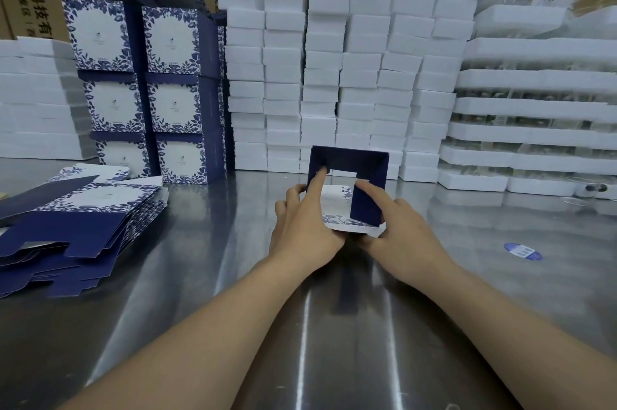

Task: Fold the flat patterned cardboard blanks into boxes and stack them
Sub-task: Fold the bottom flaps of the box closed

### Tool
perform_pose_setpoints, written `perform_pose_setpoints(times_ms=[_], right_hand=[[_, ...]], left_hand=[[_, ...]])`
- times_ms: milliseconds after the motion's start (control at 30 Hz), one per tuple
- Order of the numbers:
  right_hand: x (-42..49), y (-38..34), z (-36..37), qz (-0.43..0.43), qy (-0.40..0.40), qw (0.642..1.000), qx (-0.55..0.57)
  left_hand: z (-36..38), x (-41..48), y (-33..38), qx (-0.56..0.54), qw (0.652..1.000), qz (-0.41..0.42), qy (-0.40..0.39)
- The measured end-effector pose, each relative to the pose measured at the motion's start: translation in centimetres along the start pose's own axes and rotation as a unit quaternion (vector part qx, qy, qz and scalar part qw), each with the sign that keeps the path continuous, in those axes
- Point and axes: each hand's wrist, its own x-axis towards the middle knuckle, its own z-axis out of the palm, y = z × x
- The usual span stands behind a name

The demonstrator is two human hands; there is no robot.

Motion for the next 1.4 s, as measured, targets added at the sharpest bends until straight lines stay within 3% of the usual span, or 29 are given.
perform_pose_setpoints(times_ms=[200, 333, 733, 833, 967, 1200, 1400], right_hand=[[0.0, -0.6, -0.6, -0.029, 0.093, 0.992, 0.078], [0.2, -0.9, -0.7, 0.01, 0.146, 0.979, 0.143], [-0.3, -2.1, -1.0, 0.072, 0.112, 0.964, 0.228], [-0.4, -2.3, -1.0, 0.118, 0.051, 0.954, 0.271], [-0.5, -3.0, -0.8, 0.163, -0.006, 0.9, 0.405], [-0.7, -3.7, 0.0, 0.239, 0.006, 0.794, 0.559], [-0.9, -4.6, -0.5, 0.28, -0.105, 0.714, 0.633]], left_hand=[[-0.6, -0.2, 1.3, -0.132, 0.987, 0.054, 0.075], [-0.5, -0.1, 1.7, -0.218, 0.97, 0.021, 0.102], [-0.7, 0.2, 2.1, -0.34, 0.932, -0.075, 0.099], [-0.8, 0.5, 1.8, -0.362, 0.92, -0.104, 0.113], [-0.8, 0.6, 1.7, -0.382, 0.907, -0.127, 0.126], [-0.5, 0.7, 1.5, -0.406, 0.892, -0.143, 0.137], [0.0, 0.7, 1.5, -0.432, 0.877, -0.153, 0.148]])
